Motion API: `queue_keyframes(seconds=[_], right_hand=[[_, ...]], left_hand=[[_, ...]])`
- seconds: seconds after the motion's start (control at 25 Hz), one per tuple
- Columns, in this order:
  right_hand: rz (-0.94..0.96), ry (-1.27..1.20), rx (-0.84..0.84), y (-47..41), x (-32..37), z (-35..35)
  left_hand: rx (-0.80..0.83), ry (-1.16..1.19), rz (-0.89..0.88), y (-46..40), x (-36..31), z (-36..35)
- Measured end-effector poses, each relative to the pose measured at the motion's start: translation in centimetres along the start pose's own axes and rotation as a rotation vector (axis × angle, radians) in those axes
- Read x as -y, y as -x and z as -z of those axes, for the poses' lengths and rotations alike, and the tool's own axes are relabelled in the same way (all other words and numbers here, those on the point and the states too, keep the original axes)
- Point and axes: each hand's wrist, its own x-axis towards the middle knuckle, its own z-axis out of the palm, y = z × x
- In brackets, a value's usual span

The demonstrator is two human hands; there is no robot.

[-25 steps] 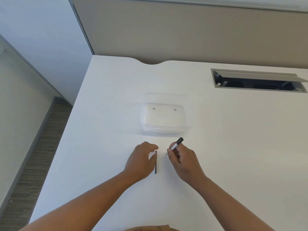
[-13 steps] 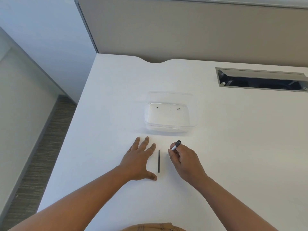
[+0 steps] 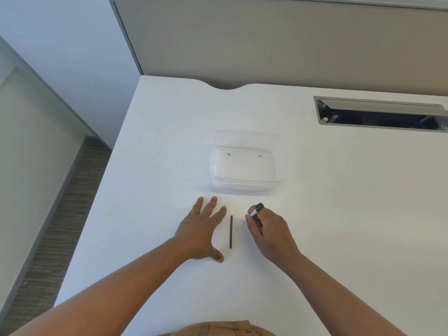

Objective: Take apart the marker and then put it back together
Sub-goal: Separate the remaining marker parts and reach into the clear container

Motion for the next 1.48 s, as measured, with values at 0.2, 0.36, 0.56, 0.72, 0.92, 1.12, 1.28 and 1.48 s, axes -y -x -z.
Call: queue_keyframes(seconds=[0.2, 0.36, 0.56, 0.72, 0.92, 1.12, 1.28, 1.48], right_hand=[[-0.012, -0.002, -0.001, 0.1, 0.0, -0.1], [-0.022, 0.002, 0.000, 0.1, 0.4, 0.1], [-0.055, -0.040, 0.010, 0.0, 0.8, 0.4], [-0.072, -0.117, -0.016, 0.1, 1.0, 0.6], [-0.039, -0.123, -0.086, -0.1, 1.5, 0.8], [-0.022, 0.031, 0.024, -0.1, 0.4, -0.6], [-0.038, 0.010, 0.001, -0.2, -0.1, -0.7], [-0.086, -0.071, 0.026, 0.4, -0.2, -0.8]], left_hand=[[-0.012, 0.001, -0.002, 0.0, 0.0, 0.0], [-0.017, 0.000, 0.004, 0.0, 0.1, 0.0], [-0.001, 0.022, 0.010, 0.1, 0.0, 0.2], [0.026, 0.118, 0.049, -0.4, -0.2, 1.5], [0.039, 0.041, 0.032, -0.1, -0.3, 1.1], [0.031, 0.047, 0.036, -0.1, -0.2, 1.0], [0.042, 0.052, 0.041, 0.0, -0.3, 1.1], [0.014, 0.124, 0.047, -0.1, -0.6, 1.5]])
